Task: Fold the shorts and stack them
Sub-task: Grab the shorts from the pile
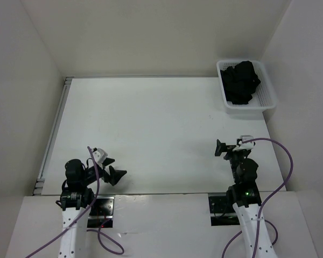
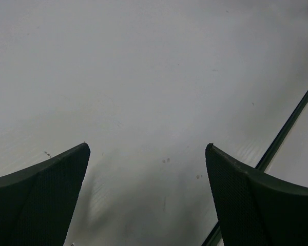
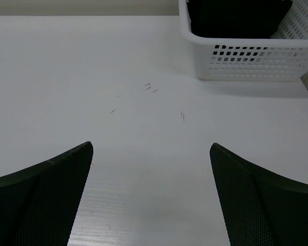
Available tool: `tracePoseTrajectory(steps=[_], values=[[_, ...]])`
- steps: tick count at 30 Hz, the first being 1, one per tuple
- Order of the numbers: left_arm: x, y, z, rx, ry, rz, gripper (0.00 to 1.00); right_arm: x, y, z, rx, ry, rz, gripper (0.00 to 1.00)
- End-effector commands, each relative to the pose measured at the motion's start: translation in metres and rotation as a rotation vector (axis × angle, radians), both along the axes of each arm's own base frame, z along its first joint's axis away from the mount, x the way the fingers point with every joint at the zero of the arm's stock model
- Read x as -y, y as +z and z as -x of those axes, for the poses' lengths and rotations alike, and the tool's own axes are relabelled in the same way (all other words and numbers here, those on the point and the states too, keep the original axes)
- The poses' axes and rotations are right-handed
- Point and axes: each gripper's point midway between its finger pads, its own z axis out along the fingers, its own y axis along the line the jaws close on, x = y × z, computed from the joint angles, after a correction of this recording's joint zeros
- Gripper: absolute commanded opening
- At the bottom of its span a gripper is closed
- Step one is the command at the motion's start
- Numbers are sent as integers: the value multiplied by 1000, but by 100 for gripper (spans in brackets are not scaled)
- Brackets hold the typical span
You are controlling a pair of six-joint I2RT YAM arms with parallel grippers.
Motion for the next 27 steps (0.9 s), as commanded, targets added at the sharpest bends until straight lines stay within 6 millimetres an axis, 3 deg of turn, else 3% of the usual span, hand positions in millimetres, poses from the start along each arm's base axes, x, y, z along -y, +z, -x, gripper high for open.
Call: tracePoseTrajectory(steps=[1, 3, 4, 5, 6, 7, 8, 9, 10, 11, 12, 13, 17, 19, 20, 21, 22, 23, 24, 25, 26, 27], values=[[11, 16, 8, 53, -86, 26, 100, 0, -5, -3, 23, -4, -14, 99], [14, 16, 10, 62, -110, 34, 100, -4, -5, -3, 24, 23, 17, 99], [14, 17, 9, 71, -111, 33, 100, -27, 1, 0, 42, 168, 64, 99], [14, 19, 10, 73, -111, 32, 100, -41, 13, 3, 110, 304, 329, 100], [11, 23, 5, 99, -93, 21, 100, -57, 15, 10, 146, 429, 460, 100], [8, 51, -9, 252, -76, -10, 100, -74, 17, 16, 208, 545, 565, 100], [1, 70, -20, 345, -25, -37, 100, -111, 17, 43, 372, 828, 810, 100], [-4, 91, -28, 443, 10, -56, 100, -112, 2, 46, 557, 885, 1332, 99], [-8, 121, -36, 591, 40, -74, 100, -118, 16, 45, 645, 858, 1329, 99], [-13, 133, -40, 645, 78, -82, 100, -122, 14, 43, 718, 842, 1365, 100], [-22, 149, -44, 693, 140, -89, 100, -122, 26, 42, 798, 790, 1467, 99], [-25, 169, -42, 738, 168, -92, 100, -127, 49, 48, 903, 749, 1493, 99], [-36, 197, -52, 695, 241, -96, 100, -140, 110, 76, 1122, 696, 1424, 100], [-47, 205, -68, 635, 308, -100, 100, -141, 124, 79, 1105, 718, 1365, 100], [-54, 188, -91, 504, 331, -112, 100, -144, 139, 81, 1105, 739, 1346, 100], [-57, 212, -100, 494, 349, -115, 100, -145, 147, 78, 1089, 750, 1325, 100], [-60, 202, -112, 386, 355, -126, 100, -145, 155, 74, 1070, 766, 1306, 100], [-62, 172, -139, 216, 351, -143, 100, -148, 166, 58, 995, 825, 1265, 100], [-66, 159, -149, 112, 360, -158, 100, -151, 174, 50, 958, 864, 1230, 100], [-71, 160, -175, 48, 381, -179, 100, -150, 184, 38, 901, 876, 1187, 100], [-68, 158, -181, 22, 370, -182, 100, -155, 208, 13, 806, 916, 1063, 100], [-67, 157, -183, 7, 360, -180, 100, -162, 220, 0, 747, 938, 969, 100]])
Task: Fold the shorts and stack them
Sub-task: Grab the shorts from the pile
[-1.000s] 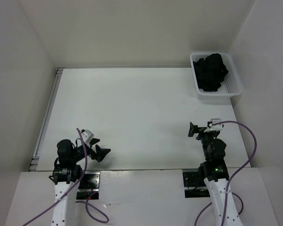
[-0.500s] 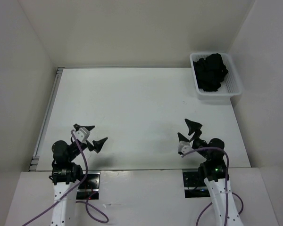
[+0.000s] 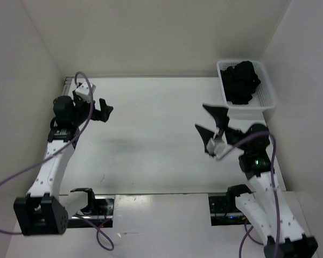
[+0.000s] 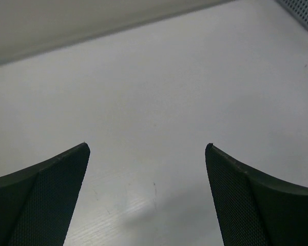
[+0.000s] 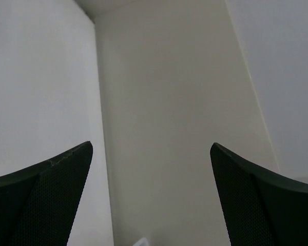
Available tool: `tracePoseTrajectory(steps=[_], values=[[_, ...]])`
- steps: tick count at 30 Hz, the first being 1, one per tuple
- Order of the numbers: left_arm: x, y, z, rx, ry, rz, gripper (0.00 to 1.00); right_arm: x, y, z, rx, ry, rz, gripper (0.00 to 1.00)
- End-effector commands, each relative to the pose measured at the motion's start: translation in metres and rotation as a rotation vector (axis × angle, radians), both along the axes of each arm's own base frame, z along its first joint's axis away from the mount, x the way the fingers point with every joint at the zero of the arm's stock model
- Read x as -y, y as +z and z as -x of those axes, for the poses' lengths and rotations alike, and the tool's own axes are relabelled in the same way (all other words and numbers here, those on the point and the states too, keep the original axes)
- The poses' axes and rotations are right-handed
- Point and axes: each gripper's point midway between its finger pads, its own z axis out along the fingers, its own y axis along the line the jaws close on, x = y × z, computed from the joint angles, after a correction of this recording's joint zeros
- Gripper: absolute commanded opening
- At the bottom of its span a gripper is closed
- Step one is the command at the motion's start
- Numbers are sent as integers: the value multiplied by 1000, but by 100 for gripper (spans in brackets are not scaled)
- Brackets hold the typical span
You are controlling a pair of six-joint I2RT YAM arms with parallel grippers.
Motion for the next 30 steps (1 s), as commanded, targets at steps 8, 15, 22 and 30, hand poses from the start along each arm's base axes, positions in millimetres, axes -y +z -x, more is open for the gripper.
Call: tracePoseTrajectory(steps=[8, 15, 22, 30], values=[[34, -50, -8, -248, -97, 2, 100, 63, 122, -251, -634, -791, -969, 100], [41, -62, -5, -272, -144, 19, 100, 202, -6, -374, -1020, -1300, -1521, 92], [48, -71, -1, -317, -184, 36, 100, 233, -62, -398, -950, -1471, -1581, 92], [52, -78, -2, -338, -209, 48, 100, 265, -108, -388, -930, -1649, -1594, 92]])
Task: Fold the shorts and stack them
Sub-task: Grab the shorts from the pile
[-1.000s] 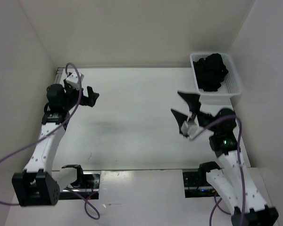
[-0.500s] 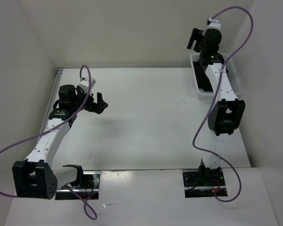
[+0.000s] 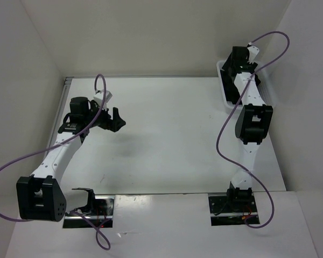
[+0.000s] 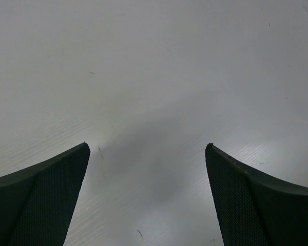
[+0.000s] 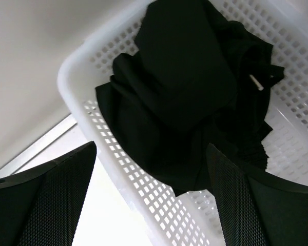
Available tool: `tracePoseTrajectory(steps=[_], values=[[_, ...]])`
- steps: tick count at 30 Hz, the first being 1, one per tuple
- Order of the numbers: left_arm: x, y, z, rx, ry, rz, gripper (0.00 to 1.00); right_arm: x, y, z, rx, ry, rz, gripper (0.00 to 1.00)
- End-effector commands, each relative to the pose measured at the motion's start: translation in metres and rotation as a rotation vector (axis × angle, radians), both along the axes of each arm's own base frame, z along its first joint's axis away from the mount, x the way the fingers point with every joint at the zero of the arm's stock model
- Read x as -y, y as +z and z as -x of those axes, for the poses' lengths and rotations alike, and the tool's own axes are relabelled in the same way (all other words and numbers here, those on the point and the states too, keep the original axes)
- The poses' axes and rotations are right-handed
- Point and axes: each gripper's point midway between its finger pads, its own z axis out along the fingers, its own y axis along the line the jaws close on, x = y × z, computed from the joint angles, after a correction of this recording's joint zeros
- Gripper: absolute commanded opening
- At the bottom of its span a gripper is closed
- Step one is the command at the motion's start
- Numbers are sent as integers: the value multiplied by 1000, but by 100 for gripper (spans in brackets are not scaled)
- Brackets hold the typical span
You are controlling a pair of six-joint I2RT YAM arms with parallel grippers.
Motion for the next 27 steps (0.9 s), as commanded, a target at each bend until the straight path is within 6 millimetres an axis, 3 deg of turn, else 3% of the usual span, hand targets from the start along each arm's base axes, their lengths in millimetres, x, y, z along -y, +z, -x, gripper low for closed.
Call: tracePoseTrajectory(steps=[1, 3, 5, 10, 12, 17, 18, 21, 24, 27], values=[[6, 12, -5, 36, -38, 21, 100, 15, 4, 13, 0, -96, -3, 92], [6, 8, -3, 27, -37, 21, 100, 14, -18, 23, -54, -102, -13, 92], [6, 9, -5, 36, -38, 21, 100, 24, -27, 29, -77, -131, -1, 92], [5, 5, -4, 27, -30, 16, 100, 36, -29, 31, -82, -172, 31, 92], [5, 2, -5, 18, -30, 16, 100, 37, -29, 28, -78, -168, 37, 86], [5, -1, -5, 8, -29, 16, 100, 43, -40, 29, -94, -171, 44, 50], [5, -1, -5, 8, -29, 16, 100, 40, -47, 27, -104, -154, 32, 35], [5, -1, -5, 8, -29, 16, 100, 43, -54, 31, -124, -155, 25, 15], [5, -1, -5, 8, -29, 16, 100, 42, -54, 30, -124, -147, 20, 0], [3, -2, -6, 9, -22, 11, 100, 40, -50, 30, -115, -137, 13, 0]])
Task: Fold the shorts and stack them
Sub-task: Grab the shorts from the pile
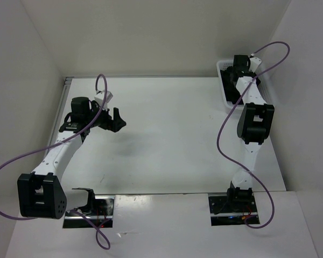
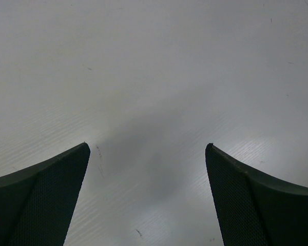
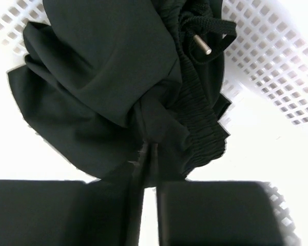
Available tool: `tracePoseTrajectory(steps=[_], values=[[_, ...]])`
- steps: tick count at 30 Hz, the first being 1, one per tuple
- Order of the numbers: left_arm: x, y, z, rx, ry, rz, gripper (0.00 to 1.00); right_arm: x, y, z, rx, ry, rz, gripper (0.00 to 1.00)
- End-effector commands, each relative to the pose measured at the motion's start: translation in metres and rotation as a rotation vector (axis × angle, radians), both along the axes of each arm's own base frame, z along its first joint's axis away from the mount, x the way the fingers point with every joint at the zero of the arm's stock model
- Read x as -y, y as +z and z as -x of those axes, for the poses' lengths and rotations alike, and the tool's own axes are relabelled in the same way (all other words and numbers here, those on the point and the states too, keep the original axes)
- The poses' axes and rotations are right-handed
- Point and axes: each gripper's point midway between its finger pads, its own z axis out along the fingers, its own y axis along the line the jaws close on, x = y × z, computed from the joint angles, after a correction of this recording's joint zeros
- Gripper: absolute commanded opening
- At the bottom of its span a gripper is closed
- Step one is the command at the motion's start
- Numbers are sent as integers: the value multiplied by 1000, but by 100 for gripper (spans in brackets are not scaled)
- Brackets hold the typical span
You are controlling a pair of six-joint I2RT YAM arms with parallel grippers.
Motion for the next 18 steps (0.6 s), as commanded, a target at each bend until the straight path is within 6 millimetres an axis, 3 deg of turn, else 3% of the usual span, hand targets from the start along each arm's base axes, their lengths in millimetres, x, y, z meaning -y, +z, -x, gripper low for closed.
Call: tracePoseTrajectory(steps=[1, 2, 3, 4, 6, 8, 9, 11, 13, 14, 16, 17, 18], values=[[2, 6, -5, 33, -15, 8, 100, 5, 0, -1, 22, -17, -3, 20], [2, 9, -4, 42, -15, 8, 100, 5, 0, -1, 28, -23, -10, 34], [2, 9, -4, 42, -15, 8, 100, 3, 0, 0, 27, -15, -17, 31], [2, 7, -1, 39, -15, 8, 100, 2, -1, 1, 14, -3, -18, 20], [2, 3, -1, 36, -15, 8, 100, 0, -2, 1, 14, 5, -25, 20], [2, 6, 0, 45, -15, 8, 100, 1, 0, -2, 21, 12, -16, 57], [2, 6, 2, 45, -15, 8, 100, 1, -5, -2, 7, 18, -10, 69], [2, 6, 2, 45, -15, 8, 100, 0, -11, -2, -8, 33, -11, 71], [2, 9, 1, 54, -15, 8, 100, -3, -16, -1, -17, 46, -23, 61], [2, 9, 1, 54, -15, 8, 100, -7, -17, -3, -16, 63, -38, 45], [1, 9, 0, 55, -8, 3, 100, -9, -21, -1, -24, 72, -47, 27], [1, 9, 0, 55, -8, 3, 100, -9, -20, -3, -15, 72, -46, 7], [1, 9, 0, 55, -8, 3, 100, -8, -20, -3, -23, 82, -35, 0]])
